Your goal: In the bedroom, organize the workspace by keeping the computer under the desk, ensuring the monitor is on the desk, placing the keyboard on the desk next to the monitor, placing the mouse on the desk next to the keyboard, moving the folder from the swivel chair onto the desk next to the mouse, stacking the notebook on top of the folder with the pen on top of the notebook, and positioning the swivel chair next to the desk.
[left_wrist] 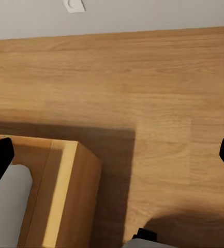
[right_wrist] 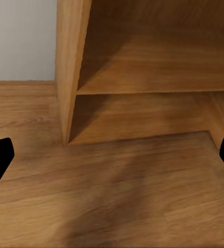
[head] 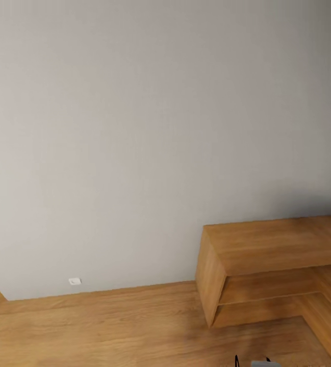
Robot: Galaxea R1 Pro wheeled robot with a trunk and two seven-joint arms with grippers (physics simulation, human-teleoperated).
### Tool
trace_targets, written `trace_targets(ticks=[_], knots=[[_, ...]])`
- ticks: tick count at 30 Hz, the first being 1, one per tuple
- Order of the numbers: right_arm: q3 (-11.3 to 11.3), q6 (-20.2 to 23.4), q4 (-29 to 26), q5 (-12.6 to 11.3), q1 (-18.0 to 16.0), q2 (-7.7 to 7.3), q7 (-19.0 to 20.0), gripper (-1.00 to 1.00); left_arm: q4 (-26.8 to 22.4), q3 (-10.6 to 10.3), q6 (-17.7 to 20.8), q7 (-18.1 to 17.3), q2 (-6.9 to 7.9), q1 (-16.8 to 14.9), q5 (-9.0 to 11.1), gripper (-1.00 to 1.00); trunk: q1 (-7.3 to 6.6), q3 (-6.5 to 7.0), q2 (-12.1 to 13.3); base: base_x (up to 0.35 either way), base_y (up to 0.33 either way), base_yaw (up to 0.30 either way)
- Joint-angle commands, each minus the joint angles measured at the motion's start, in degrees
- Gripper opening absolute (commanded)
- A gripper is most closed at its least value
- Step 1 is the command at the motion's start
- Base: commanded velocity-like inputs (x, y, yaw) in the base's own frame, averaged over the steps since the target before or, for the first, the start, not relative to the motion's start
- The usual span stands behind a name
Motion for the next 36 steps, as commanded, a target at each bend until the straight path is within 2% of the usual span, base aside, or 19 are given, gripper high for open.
trace_targets(ticks=[1,11,36], knots=[[0.5,0.0,0.0,0.0,-0.1,-0.01,-0.5,1.0,0.0,-0.5,-0.1,0.5,0.01,0.0,0.1,1.0,0.05,-0.08,-0.1,0.129,-0.106,-0.22],[0.5,0.0,0.0,0.0,-0.1,-0.01,-0.5,1.0,0.0,-0.5,-0.1,0.5,0.01,0.0,0.1,1.0,0.05,0.42,-0.1,0.201,-0.124,-0.22],[0.5,-0.1,0.1,0.1,-0.1,-0.01,-0.4,1.0,0.0,-0.5,-0.1,0.5,0.1,0.0,0.1,1.0,0.05,1.76,-0.1,0.006,-0.004,-0.226]])
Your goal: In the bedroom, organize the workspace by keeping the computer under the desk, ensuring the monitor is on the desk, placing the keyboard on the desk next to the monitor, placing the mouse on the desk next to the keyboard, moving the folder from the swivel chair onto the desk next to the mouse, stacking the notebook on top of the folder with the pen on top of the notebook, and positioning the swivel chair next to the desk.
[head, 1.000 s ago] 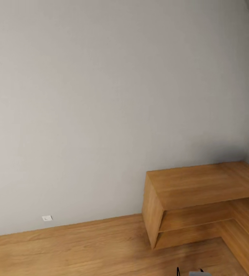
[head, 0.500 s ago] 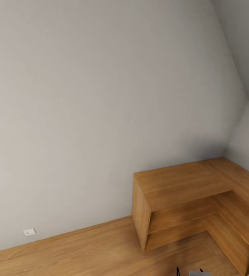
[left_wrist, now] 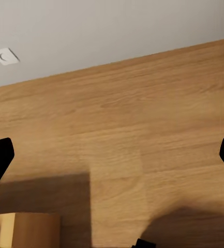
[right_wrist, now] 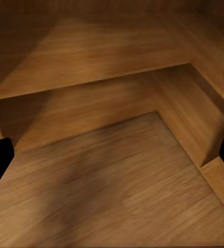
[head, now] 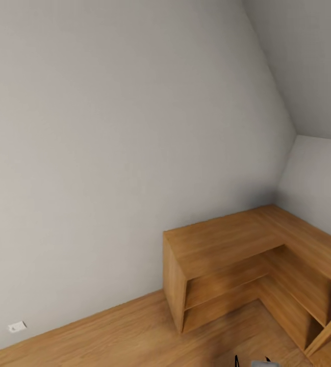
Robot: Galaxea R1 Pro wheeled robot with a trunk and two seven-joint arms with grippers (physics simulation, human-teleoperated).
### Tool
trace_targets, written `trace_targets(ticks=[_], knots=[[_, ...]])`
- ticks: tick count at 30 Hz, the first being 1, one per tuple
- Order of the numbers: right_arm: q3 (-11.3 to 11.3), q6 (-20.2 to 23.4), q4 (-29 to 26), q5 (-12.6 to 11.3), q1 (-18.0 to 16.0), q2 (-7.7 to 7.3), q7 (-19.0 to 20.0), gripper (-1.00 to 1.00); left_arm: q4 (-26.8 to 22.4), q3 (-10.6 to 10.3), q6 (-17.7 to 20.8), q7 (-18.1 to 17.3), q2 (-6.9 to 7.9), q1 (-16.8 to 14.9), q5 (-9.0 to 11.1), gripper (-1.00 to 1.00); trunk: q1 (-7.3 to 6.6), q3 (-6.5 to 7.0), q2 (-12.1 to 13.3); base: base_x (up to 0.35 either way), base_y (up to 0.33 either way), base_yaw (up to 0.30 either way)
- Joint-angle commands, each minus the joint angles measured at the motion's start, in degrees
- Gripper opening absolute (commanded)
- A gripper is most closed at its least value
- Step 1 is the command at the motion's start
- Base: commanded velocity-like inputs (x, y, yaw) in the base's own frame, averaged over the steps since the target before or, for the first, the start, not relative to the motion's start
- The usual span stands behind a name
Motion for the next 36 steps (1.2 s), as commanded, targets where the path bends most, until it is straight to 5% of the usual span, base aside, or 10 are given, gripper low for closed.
trace_targets(ticks=[1,25,36], knots=[[0.5,0.0,0.1,0.0,-0.1,-0.01,-0.5,1.0,0.0,-0.5,-0.1,0.5,0.01,0.0,0.1,1.0,0.04,-0.07,-0.1,0.0,0.0,-0.227],[0.5,0.0,0.0,-0.1,-0.1,-0.01,-0.5,1.0,0.0,-0.5,-0.1,0.6,-0.01,0.0,0.1,1.0,0.04,1.3,-0.1,0.0,0.0,-0.227],[0.6,0.0,0.0,0.0,-0.1,-0.01,-0.5,1.0,0.0,-0.4,-0.1,0.6,0.01,0.0,0.1,1.0,0.04,1.93,-0.1,0.19,0.0,-0.227]])
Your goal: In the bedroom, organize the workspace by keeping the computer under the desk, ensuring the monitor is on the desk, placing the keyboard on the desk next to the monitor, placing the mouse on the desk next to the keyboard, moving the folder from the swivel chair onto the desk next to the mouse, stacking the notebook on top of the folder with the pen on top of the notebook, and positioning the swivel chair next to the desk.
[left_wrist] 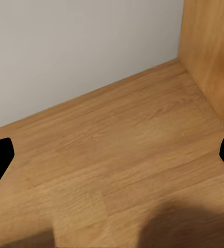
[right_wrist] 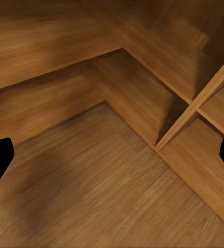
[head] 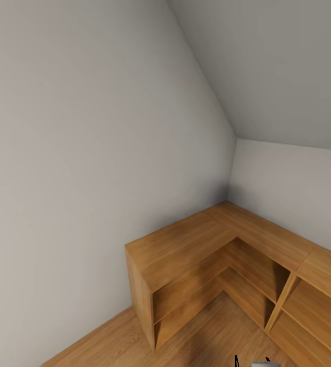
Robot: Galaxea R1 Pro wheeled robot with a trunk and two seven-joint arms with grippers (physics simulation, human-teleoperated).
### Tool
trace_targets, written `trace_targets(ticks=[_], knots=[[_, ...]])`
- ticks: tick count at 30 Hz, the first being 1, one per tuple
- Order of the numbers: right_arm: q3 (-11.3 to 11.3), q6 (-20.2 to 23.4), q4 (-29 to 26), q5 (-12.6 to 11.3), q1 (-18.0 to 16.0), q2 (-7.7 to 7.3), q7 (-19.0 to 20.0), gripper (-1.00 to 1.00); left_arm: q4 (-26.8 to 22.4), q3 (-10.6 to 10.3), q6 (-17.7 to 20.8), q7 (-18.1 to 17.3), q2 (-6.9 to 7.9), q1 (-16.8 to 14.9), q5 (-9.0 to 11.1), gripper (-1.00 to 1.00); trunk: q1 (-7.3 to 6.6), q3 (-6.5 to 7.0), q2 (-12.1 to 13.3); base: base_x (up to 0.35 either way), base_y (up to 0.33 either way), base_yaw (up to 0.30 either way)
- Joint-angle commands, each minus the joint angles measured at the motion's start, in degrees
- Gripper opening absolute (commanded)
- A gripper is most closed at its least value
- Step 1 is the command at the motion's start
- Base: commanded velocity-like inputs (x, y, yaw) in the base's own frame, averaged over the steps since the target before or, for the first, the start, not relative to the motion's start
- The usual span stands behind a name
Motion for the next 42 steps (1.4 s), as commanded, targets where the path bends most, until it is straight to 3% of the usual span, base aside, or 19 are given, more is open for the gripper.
trace_targets(ticks=[1,15,27,37,42], knots=[[0.5,0.0,0.1,0.0,0.0,-0.01,-0.5,1.0,0.0,-0.5,-0.1,0.5,0.01,0.0,0.1,1.0,0.04,0.01,-0.1,0.067,0.0,-0.227],[0.6,0.0,0.1,0.0,0.0,0.03,-0.3,1.0,0.0,-0.4,-0.1,0.6,0.09,0.0,0.2,1.0,0.04,0.82,-0.1,0.009,0.0,-0.227],[0.5,0.0,0.1,0.0,0.0,0.04,3.3,1.0,0.1,-0.4,-0.1,0.5,0.07,0.0,0.3,1.0,0.04,1.5,-0.1,0.0,0.0,-0.227],[0.5,0.0,0.1,0.0,0.0,0.08,3.4,1.0,5.3,-0.4,-0.1,0.4,-0.02,0.0,0.4,1.0,0.04,2.08,-0.1,0.0,0.0,-0.227],[0.5,0.0,0.1,0.0,0.0,0.08,3.4,1.0,5.8,-0.4,-0.1,0.4,-0.1,0.0,0.3,1.0,0.04,2.36,-0.1,0.0,0.0,-0.227]])
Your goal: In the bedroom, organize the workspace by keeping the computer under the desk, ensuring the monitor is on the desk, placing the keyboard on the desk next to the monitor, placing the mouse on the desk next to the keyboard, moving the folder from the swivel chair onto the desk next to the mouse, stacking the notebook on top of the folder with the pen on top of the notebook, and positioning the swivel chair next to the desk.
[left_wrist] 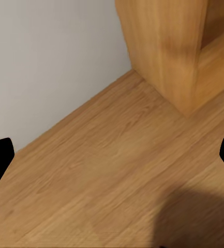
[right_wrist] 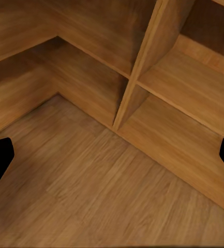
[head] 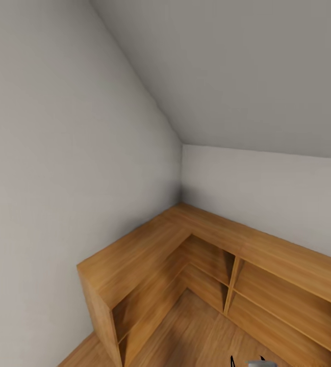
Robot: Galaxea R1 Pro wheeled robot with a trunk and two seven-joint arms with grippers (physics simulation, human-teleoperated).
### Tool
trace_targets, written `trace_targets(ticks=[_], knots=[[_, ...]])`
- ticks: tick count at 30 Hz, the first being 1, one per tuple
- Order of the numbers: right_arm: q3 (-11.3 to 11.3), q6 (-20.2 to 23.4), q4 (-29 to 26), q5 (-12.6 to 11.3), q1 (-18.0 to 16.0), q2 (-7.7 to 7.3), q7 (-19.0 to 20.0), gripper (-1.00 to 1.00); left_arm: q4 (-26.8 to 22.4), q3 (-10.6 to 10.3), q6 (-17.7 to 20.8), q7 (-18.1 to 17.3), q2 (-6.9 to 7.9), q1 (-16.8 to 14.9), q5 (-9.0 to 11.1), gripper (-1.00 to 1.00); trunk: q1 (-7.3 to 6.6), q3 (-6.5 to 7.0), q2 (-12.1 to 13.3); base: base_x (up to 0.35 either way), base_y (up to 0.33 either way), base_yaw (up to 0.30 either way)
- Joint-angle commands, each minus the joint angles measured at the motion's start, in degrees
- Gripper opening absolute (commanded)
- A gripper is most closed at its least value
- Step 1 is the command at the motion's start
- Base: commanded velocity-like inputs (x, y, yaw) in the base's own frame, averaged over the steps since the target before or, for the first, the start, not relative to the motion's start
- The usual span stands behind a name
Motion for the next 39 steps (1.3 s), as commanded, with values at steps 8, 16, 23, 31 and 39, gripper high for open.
trace_targets(ticks=[8,16,23,31,39], knots=[[0.3,0.0,0.1,0.0,0.0,-0.1,-0.5,1.0,0.0,-0.5,0.0,0.5,-0.02,0.0,0.0,1.0,0.02,0.44,0.0,0.0,0.0,-0.227],[0.3,0.0,0.1,-0.1,0.0,-0.3,-0.4,1.0,0.1,-0.5,0.0,0.5,-0.03,0.0,0.0,1.0,0.02,0.89,0.0,0.0,0.0,-0.227],[0.3,0.0,0.1,0.0,0.0,-0.19,-0.4,1.0,0.0,-0.5,0.0,0.5,-0.05,0.0,0.0,1.0,0.02,1.29,0.0,0.0,0.0,-0.227],[0.3,0.0,0.1,0.0,0.0,-0.27,-0.4,1.0,0.1,-0.5,0.0,0.5,-0.06,0.0,0.0,1.0,0.02,1.75,0.0,0.0,0.0,-0.227],[0.3,0.0,0.1,0.0,0.0,-0.36,-0.4,1.0,0.0,-0.5,0.0,0.5,-0.02,0.0,0.0,1.0,0.02,2.21,0.0,0.0,0.0,-0.227]])
